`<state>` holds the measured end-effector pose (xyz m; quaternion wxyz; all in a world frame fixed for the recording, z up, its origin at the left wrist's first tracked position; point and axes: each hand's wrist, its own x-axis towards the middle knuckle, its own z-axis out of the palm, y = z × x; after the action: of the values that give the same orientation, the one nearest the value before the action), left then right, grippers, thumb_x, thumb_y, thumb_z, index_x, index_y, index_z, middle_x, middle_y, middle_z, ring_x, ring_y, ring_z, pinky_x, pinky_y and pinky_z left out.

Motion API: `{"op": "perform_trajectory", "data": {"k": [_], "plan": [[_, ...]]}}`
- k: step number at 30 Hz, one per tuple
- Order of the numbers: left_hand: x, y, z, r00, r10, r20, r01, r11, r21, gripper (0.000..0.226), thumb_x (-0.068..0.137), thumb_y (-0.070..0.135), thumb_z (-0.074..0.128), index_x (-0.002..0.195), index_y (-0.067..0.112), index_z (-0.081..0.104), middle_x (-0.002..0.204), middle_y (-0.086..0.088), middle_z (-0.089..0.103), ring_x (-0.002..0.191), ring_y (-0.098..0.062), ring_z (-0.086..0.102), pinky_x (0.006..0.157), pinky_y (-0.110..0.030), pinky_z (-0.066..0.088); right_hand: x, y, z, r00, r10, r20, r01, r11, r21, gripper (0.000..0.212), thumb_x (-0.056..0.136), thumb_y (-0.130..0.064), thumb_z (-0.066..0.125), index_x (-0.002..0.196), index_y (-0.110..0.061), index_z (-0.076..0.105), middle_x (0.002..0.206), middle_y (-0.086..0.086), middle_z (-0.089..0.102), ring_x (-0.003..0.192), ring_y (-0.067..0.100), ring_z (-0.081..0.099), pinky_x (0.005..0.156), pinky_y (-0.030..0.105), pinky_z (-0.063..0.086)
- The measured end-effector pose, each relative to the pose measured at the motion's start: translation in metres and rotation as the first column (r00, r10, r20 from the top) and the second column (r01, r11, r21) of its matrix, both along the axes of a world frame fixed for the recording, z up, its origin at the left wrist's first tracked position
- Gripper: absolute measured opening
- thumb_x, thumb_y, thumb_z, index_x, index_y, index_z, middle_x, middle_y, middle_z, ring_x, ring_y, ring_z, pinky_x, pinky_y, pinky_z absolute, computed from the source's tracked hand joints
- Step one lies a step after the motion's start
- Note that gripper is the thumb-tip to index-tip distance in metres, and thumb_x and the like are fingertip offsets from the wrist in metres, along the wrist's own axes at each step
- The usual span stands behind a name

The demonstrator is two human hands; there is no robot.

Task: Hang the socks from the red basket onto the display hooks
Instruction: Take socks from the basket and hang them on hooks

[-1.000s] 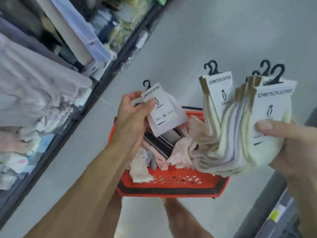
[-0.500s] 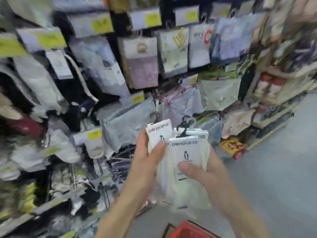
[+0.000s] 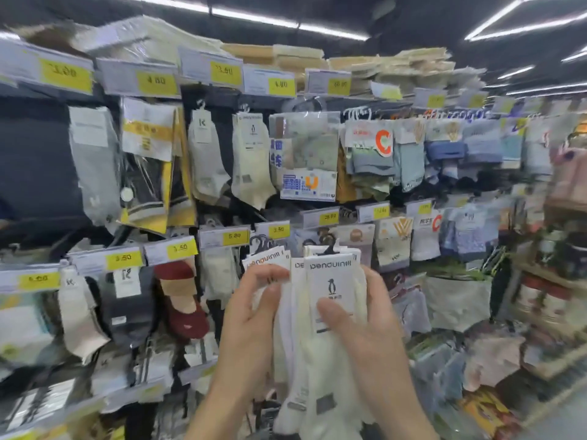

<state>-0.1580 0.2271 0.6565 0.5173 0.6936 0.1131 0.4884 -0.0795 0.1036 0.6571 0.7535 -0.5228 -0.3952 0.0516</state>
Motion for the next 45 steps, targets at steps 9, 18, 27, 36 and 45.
{"op": "perform_trajectory", "data": {"k": [9,18,27,36,45], "plan": [[-0.036,0.037,0.031,0.934,-0.338,0.118,0.357,0.904,-0.237,0.047,0.082,0.054,0.067,0.119,0.026,0.069,0.115,-0.008,0.075,0.105,-0.028,0.073,0.078,-0.035,0.061,-0.036,0.062,0.037,0.976,0.175,0.127,-0.178,0.984,0.014,0.022,0.091,-0.031,0.067,0.113,-0.032,0.069,0.112,-0.001,0.072,0.102,0.015,0.07,0.079,0.023,0.055],[-0.033,0.067,0.049,0.951,-0.262,0.162,0.296,0.924,-0.241,0.023,0.083,0.038,0.065,0.102,0.029,0.075,0.105,-0.007,0.078,0.092,-0.025,0.076,0.066,-0.027,0.06,-0.006,0.089,0.048,0.995,0.081,0.064,-0.088,0.99,0.111,0.031,0.071,-0.032,0.083,0.099,-0.028,0.071,0.092,0.0,0.078,0.078,0.012,0.074,0.061,0.02,0.056],[0.014,0.105,0.07,0.971,-0.148,0.187,0.196,0.943,-0.27,0.024,0.082,0.042,0.068,0.102,0.029,0.074,0.105,-0.007,0.078,0.093,-0.025,0.076,0.066,-0.027,0.06,0.055,0.126,0.067,0.984,0.078,0.157,-0.103,0.982,0.157,0.028,0.078,-0.04,0.076,0.104,-0.03,0.075,0.098,-0.003,0.078,0.088,0.015,0.074,0.07,0.025,0.059],[0.052,0.136,0.093,0.98,-0.073,0.185,0.108,0.977,-0.183,0.026,0.075,0.036,0.083,0.1,0.033,0.073,0.102,-0.002,0.078,0.089,-0.022,0.077,0.064,-0.024,0.059,0.112,0.184,0.081,0.962,0.216,0.169,-0.236,0.966,0.108,0.044,0.072,-0.035,0.081,0.114,-0.031,0.069,0.104,-0.003,0.074,0.091,0.017,0.071,0.074,0.03,0.059],[0.07,0.159,0.093,0.985,0.007,0.175,0.031,0.976,-0.215,0.028,0.06,0.046,0.084,0.086,0.039,0.074,0.096,-0.003,0.079,0.084,-0.023,0.078,0.06,-0.028,0.061,0.141,0.207,0.083,0.888,0.45,0.096,-0.459,0.882,0.11,0.027,0.077,-0.032,0.076,0.102,-0.027,0.066,0.106,0.007,0.075,0.092,0.024,0.073,0.072,0.032,0.06]]}}
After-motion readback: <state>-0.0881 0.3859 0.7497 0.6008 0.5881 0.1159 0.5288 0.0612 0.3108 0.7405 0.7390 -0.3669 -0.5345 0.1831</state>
